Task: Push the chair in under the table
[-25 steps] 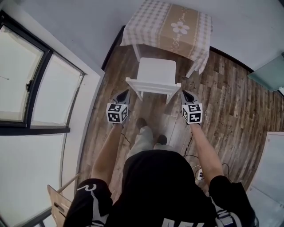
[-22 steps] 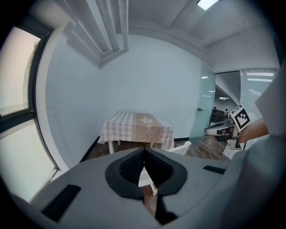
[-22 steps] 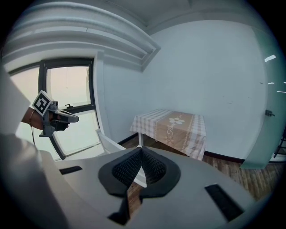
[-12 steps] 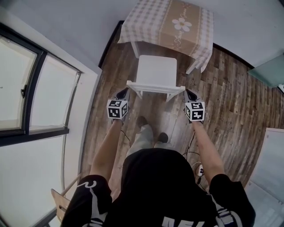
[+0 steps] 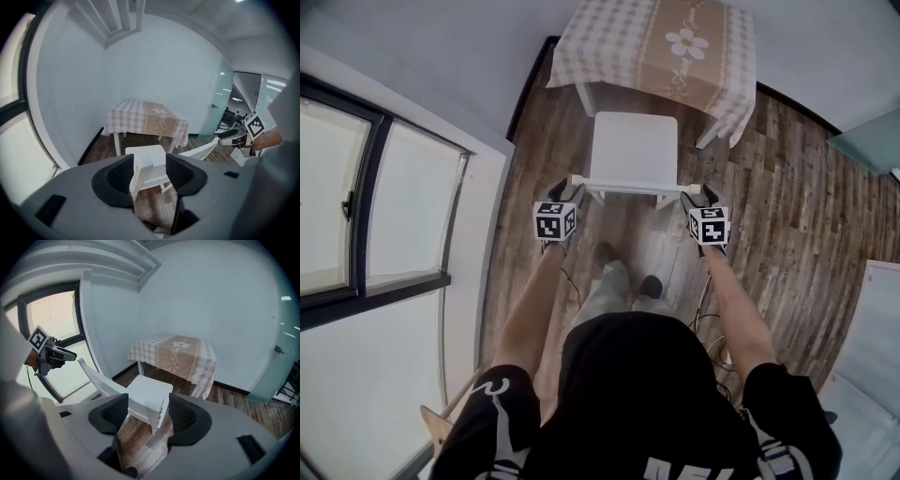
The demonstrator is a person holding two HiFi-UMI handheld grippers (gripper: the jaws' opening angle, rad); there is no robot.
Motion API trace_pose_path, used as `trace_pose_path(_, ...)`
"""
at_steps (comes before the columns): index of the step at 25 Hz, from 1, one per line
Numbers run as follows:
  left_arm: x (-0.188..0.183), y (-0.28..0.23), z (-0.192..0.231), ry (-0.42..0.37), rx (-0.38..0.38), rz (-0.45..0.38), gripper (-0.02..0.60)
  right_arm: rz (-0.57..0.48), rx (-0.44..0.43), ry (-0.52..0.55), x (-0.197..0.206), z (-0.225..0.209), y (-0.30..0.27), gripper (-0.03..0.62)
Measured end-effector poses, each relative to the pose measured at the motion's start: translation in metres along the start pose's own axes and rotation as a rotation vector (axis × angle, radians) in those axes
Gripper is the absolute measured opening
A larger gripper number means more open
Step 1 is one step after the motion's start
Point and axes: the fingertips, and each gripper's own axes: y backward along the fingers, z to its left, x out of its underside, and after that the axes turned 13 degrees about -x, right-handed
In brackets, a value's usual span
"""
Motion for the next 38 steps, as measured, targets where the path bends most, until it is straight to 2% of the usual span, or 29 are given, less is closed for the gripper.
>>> trace_pose_path(2, 0.002, -0.008, 0.0, -0.006, 0.007, 0.016, 0.224, 0.013, 0.0, -0.02, 0.003, -0.004, -0.006, 0.285)
trace_pose_path(9, 0.015, -0.033, 0.001, -0.033, 0.011, 0.095, 0.207, 0.035, -0.01, -0.033, -0.001, -0.008, -0.02, 0.268)
trace_pose_path(12, 0.016, -0.037, -0.001, -0.021, 0.017, 0.106, 0.181, 0.044, -0.023, -0.044, -0.002, -0.005, -0.022, 0.23)
trace_pose_path(20, 0.016, -0.04, 0.001, 0.022, 0.025, 0.143, 0.184, 0.065, -0.024, -0.067, -0.004, -0.005, -0.024, 0.224)
trace_pose_path(24, 0.016, -0.041, 0.003, 0.013, 0.026, 0.179, 0.186, 0.05, -0.016, -0.066, -0.004, -0.003, -0.023, 0.224)
trace_pose_path(28, 0.016, -0.042, 0.003, 0.01, 0.042, 0.178, 0.189, 0.035, -0.013, -0.057, -0.004, -0.003, -0.024, 0.224)
trace_pose_path(33, 0.016, -0.041, 0.006, 0.017, 0.044, 0.158, 0.191, 0.064, 0.005, -0.058, -0.006, -0.001, -0.025, 0.225)
trace_pose_path(38, 0.013, -0.044, 0.005, 0.0, 0.077, 0.152, 0.195, 0.03, 0.024, -0.063, -0.006, -0.002, -0.024, 0.224)
